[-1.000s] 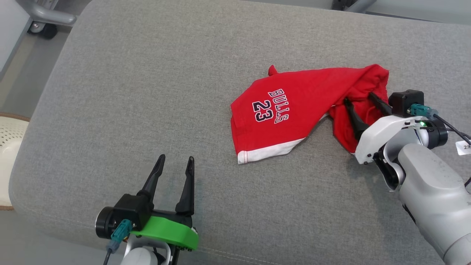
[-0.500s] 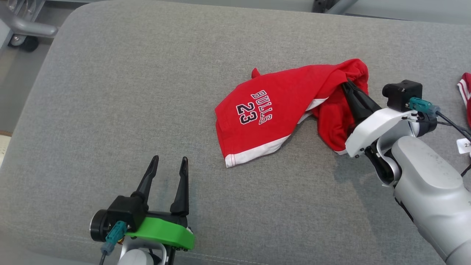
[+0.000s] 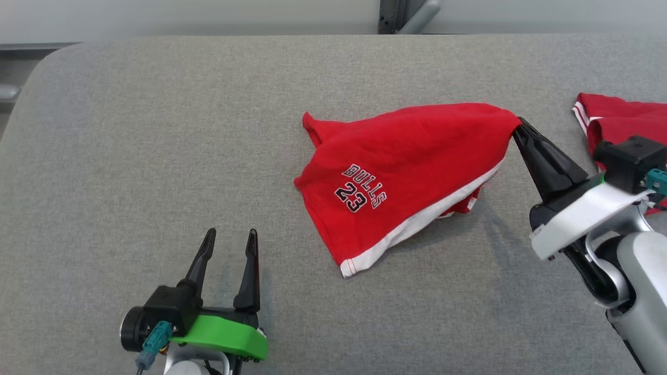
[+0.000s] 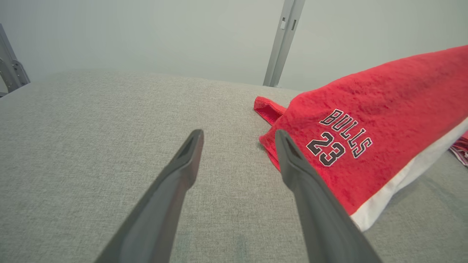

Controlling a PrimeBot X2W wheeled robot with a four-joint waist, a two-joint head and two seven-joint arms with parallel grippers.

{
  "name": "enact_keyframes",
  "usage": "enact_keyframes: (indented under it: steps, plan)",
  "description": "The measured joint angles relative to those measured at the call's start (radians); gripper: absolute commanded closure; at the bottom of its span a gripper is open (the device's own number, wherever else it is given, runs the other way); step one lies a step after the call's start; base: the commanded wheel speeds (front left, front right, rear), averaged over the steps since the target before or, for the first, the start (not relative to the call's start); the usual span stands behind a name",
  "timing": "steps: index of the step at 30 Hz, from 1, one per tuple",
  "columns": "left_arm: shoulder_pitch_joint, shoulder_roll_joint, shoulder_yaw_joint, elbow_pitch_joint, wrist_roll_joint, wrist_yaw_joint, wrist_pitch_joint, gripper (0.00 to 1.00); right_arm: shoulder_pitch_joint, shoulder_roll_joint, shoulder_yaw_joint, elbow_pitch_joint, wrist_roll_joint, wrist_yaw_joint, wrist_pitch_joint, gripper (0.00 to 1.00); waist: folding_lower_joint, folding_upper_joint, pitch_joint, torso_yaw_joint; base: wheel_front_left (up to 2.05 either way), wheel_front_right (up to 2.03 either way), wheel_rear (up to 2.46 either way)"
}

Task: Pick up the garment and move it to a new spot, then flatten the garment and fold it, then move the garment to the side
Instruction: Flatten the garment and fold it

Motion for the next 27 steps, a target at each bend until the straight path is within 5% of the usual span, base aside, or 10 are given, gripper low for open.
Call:
enact_keyframes:
  steps: [7, 21, 23, 24, 27]
  plan:
    - [-0.002, 0.000, -0.016, 0.005, -0.002, -0.005, 0.000, 0.00, 0.101, 0.039, -0.037, -0.057, -0.055, 0.000, 0.157, 1.00, 0.0000, 0.0000, -0.010, -0.002, 0.00, 0.00, 0.00]
    - [-0.004, 0.000, -0.046, 0.019, 0.000, -0.014, 0.000, 0.00, 0.019, 0.099, 0.042, 0.385, -0.173, 0.000, 0.025, 1.00, 0.0000, 0.0000, -0.014, 0.042, 0.00, 0.00, 0.00]
    - [-0.003, 0.000, -0.054, 0.021, 0.002, -0.015, 0.000, 0.00, 0.006, 0.113, 0.054, 0.424, -0.174, 0.000, -0.003, 0.51, 0.0000, 0.0000, -0.018, 0.040, 0.00, 0.00, 0.00]
    - [-0.001, 0.000, -0.060, 0.023, 0.003, -0.019, 0.000, 0.00, 0.001, 0.119, 0.059, 0.436, -0.174, 0.000, -0.017, 0.00, 0.0000, 0.0000, -0.020, 0.037, 0.00, 0.00, 0.00]
    - [0.004, 0.000, -0.083, 0.028, 0.004, -0.024, 0.000, 0.00, -0.005, 0.128, 0.063, 0.460, -0.171, 0.000, -0.058, 0.00, 0.0000, 0.0000, -0.025, 0.025, 0.00, 0.00, 0.00]
